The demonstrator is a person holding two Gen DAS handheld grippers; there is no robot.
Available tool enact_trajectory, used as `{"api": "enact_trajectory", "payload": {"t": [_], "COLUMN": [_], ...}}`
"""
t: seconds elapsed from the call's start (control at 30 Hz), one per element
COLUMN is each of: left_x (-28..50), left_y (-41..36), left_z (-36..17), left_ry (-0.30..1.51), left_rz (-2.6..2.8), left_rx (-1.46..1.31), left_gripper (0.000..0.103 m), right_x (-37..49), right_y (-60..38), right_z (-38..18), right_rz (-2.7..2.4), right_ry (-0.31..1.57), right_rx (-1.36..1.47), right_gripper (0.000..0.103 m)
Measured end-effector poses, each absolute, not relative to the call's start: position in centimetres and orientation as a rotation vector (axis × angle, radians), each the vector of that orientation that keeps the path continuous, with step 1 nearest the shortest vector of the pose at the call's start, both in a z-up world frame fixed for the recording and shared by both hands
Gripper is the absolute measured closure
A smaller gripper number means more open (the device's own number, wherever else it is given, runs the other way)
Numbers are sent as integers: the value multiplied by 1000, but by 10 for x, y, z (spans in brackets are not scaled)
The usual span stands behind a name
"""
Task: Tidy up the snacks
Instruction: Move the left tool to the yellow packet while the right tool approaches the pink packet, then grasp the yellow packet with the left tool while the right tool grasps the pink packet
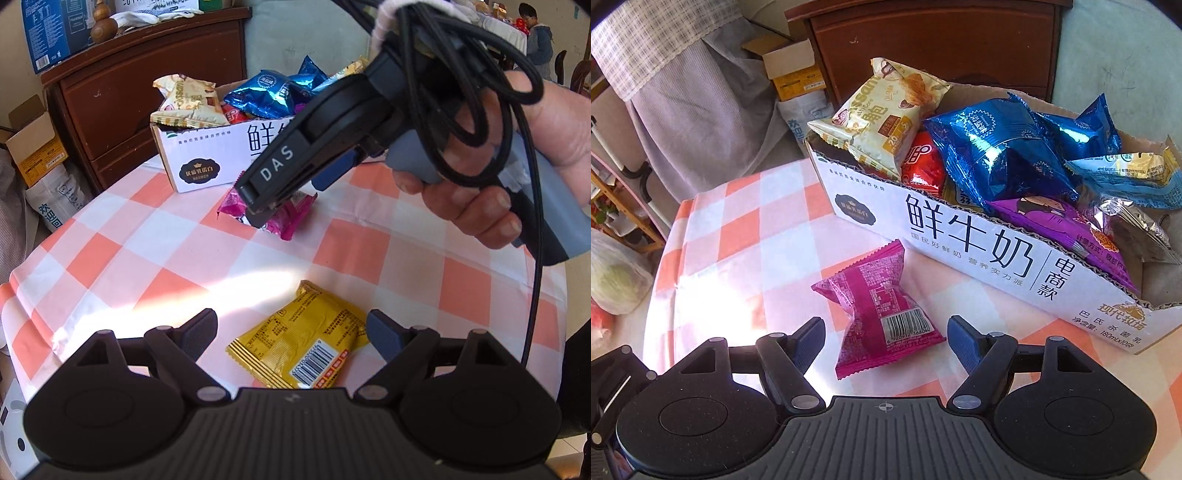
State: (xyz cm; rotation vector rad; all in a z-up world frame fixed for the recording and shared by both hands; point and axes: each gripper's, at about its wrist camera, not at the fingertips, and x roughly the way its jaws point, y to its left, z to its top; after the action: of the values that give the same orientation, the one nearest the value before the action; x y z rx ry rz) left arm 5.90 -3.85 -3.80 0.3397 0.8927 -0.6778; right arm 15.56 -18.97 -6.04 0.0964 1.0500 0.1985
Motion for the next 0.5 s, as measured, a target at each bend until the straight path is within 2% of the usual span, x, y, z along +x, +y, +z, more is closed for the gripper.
{"api": "enact_trajectory", "payload": {"t": [0.33,0.5], "left_x": [55,58], "left_y": [-48,-47], "left_z": [-62,-63], "left_ry": [887,858], "left_rz": [-686,-683], "left_rx": [452,444], "left_gripper": [15,16], "right_x": [166,166], "right_y": [-179,-176], "right_z": [-68,-71], "right_rz": [151,147], "right_ry": [1058,1060], "right_rx": [67,43], "right_gripper": [31,41]}}
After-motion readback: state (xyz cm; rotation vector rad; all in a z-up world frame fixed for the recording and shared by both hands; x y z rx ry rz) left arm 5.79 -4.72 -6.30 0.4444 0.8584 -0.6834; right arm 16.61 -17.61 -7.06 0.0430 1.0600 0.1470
